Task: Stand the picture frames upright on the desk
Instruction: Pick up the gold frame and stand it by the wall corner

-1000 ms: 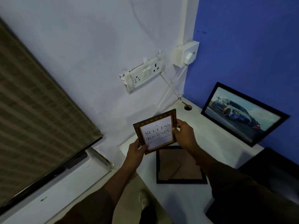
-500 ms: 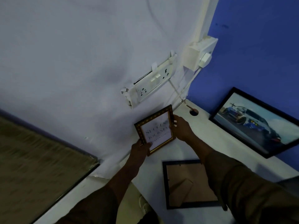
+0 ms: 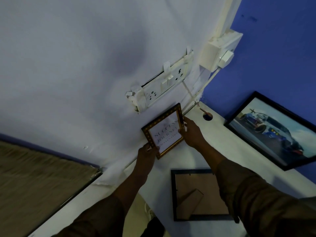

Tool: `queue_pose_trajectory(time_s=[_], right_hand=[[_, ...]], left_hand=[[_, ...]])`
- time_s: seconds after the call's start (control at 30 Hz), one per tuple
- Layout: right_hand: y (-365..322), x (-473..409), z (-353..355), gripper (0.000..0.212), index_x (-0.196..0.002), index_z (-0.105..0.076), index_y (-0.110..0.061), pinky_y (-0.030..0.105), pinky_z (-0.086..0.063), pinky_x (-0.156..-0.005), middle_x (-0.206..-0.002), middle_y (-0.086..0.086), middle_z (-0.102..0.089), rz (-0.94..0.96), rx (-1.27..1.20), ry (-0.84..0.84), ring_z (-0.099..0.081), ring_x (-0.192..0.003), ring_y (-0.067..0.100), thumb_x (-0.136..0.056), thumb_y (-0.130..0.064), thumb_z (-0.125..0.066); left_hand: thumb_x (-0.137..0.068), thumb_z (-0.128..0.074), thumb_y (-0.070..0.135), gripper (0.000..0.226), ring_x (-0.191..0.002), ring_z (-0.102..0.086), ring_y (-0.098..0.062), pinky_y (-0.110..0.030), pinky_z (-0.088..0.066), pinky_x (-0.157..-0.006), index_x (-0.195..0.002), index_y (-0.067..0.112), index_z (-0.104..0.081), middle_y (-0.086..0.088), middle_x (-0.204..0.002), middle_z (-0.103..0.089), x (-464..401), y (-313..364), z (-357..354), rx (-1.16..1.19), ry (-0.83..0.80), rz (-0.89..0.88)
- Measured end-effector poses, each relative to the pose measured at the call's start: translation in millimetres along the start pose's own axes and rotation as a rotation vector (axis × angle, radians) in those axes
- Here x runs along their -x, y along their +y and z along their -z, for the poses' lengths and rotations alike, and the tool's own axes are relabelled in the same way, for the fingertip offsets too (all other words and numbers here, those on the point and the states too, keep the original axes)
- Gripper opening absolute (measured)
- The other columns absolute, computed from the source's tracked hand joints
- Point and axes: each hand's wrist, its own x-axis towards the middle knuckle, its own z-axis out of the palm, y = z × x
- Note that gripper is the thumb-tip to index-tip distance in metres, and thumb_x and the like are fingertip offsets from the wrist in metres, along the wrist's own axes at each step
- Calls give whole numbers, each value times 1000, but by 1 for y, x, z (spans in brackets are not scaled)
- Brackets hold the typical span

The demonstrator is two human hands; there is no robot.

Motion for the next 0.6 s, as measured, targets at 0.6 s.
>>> queue_pose_trajectory(time_s=[0.6], right_hand=[[139, 117, 11, 62, -150, -42, -13, 38, -44, -105, -145, 18, -53, -419, -52, 165, -55, -129, 33, -94, -25, -67]], left_hand=[[-62, -63, 42, 103, -138, -43, -33, -38, -35, -109, -155, 11, -29, -17, -152, -43, 40, -43, -20, 27, -124, 268]])
